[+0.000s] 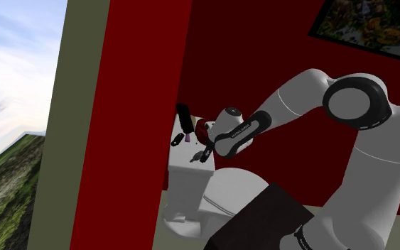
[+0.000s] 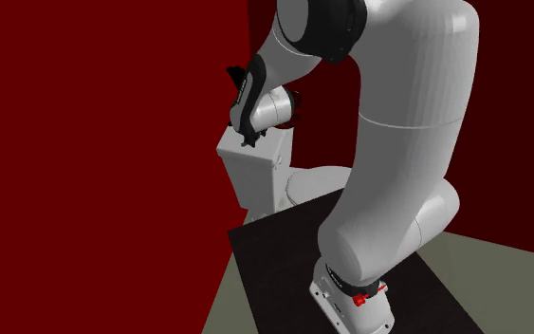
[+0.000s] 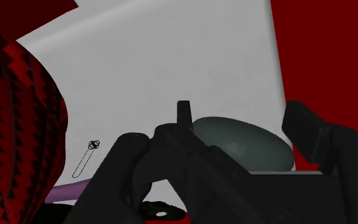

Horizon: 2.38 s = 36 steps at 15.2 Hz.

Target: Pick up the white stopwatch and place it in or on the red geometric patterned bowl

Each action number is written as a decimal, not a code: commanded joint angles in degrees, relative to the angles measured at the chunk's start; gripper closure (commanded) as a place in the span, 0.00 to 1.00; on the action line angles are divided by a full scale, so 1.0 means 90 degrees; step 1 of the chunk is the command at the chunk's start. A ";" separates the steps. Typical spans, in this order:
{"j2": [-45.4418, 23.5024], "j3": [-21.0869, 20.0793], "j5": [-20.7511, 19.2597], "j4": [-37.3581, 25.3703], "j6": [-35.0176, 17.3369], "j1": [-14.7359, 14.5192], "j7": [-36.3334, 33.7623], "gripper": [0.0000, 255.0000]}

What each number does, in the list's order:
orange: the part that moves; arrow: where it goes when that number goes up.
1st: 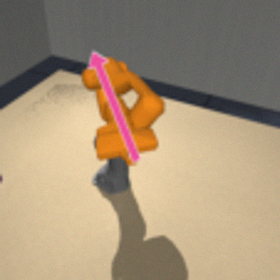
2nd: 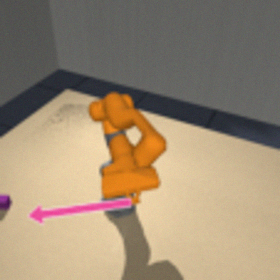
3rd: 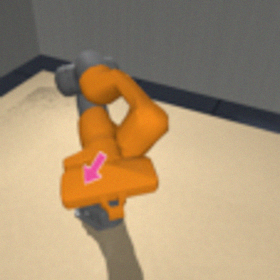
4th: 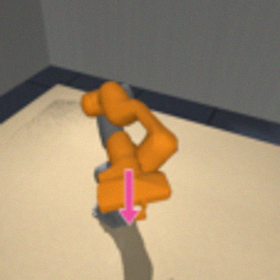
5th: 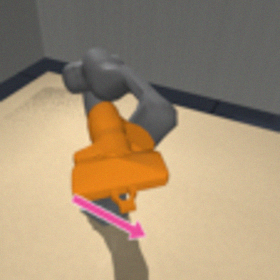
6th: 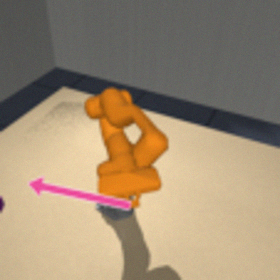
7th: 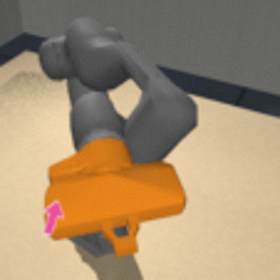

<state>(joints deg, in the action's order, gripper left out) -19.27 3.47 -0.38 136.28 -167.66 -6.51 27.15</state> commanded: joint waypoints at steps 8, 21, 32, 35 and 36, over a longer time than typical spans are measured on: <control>0.0515 0.0040 -0.0042 0.0071 0.0443 -0.0024 -0.0013 0.00; -0.1376 -0.0372 -0.0489 -0.2657 0.3962 0.0176 0.1533 0.00; -0.1390 -0.0370 -0.0489 -0.2677 0.3968 0.0179 0.1538 1.00; -0.1389 -0.0367 -0.0491 -0.2648 0.3939 0.0185 0.1543 1.00; -0.1376 -0.0372 -0.0489 -0.2657 0.3962 0.0176 0.1533 1.00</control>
<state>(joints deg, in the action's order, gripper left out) -31.45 -0.11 -4.69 112.43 -131.84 -5.05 41.03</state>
